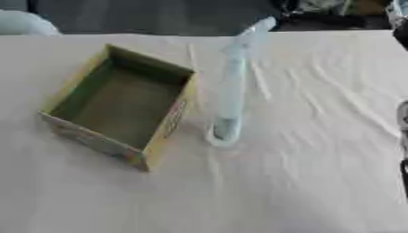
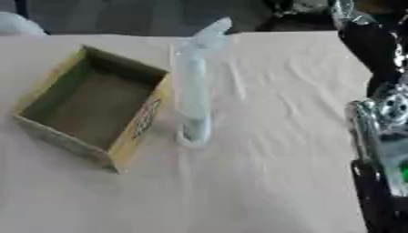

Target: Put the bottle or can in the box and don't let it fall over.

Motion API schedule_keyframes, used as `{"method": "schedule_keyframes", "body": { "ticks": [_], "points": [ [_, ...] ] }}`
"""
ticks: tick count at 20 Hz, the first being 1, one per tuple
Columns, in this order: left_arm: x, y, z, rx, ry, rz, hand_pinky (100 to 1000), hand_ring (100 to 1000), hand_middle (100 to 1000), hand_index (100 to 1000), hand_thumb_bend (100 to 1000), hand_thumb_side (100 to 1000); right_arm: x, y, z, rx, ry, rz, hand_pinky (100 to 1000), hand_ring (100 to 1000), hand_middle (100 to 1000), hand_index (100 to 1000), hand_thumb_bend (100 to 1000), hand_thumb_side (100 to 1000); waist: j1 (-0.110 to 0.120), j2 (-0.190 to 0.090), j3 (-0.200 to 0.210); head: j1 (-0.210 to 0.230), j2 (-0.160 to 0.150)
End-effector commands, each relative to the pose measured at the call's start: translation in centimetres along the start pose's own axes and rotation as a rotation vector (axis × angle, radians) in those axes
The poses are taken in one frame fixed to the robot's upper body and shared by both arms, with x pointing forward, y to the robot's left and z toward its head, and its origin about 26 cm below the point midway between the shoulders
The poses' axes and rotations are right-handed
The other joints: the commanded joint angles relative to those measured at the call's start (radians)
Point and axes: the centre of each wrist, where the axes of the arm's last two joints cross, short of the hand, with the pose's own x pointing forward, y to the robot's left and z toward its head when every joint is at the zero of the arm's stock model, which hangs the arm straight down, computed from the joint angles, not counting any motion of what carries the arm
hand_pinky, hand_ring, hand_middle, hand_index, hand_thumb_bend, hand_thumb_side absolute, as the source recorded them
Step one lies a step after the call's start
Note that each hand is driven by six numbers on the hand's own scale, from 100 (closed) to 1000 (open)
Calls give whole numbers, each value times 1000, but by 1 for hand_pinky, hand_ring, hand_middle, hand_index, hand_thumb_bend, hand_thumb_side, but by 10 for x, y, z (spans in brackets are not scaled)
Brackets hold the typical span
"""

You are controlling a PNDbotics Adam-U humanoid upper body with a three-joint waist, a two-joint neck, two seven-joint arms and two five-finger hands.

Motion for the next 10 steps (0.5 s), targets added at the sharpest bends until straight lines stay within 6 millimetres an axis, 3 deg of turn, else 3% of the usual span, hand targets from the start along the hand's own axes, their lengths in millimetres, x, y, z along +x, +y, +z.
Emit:
{"method": "schedule_keyframes", "body": {
  "ticks": [1, 10],
  "points": [
    [10, 0, -6, -14, -43, -4, 1000, 981, 1000, 891, 169, 816, 11, 1, -5, 14, -42, -18, 876, 626, 844, 821, 668, 100, 1, -17, 0, 4, 0],
    [10, 4, -7, 6, -49, -15, 1000, 980, 1000, 891, 170, 815, 11, 3, -3, 13, -23, -30, 883, 631, 851, 826, 671, 100, -2, -19, 1, 25, -3]
  ]
}}
